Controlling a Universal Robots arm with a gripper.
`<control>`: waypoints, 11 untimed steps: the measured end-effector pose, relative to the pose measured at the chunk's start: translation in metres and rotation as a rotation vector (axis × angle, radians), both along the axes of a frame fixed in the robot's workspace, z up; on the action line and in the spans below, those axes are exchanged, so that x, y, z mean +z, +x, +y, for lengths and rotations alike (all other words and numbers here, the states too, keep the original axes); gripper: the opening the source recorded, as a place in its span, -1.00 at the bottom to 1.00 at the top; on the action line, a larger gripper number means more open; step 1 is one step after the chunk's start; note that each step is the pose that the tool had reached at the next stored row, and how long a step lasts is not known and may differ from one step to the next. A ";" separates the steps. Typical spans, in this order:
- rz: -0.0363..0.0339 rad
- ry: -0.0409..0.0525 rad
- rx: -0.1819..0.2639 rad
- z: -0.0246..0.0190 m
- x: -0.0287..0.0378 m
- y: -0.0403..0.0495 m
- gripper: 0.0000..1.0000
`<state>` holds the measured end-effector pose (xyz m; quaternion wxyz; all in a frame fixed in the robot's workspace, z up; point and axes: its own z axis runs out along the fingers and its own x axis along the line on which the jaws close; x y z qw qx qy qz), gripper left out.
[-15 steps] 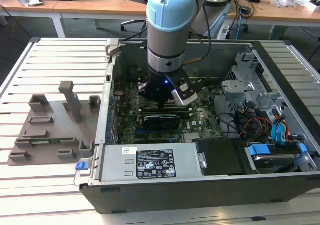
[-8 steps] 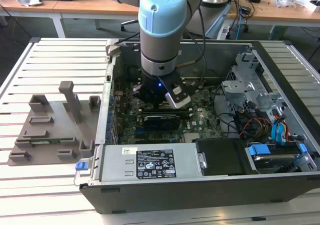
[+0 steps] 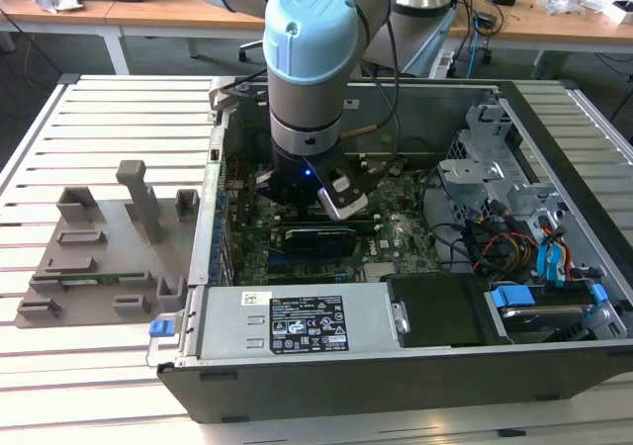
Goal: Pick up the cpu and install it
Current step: 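Install the second cpu locking lever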
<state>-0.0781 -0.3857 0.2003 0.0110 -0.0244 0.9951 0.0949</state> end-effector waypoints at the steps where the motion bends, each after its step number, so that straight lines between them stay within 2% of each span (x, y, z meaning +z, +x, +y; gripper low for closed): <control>1: -0.0003 0.0014 0.001 0.0022 -0.0009 0.0001 -0.79; 4: -0.0003 0.0030 0.001 0.0064 -0.0022 0.0001 -0.79; 11: -0.0003 0.0031 0.001 0.0062 -0.0015 0.0000 -0.79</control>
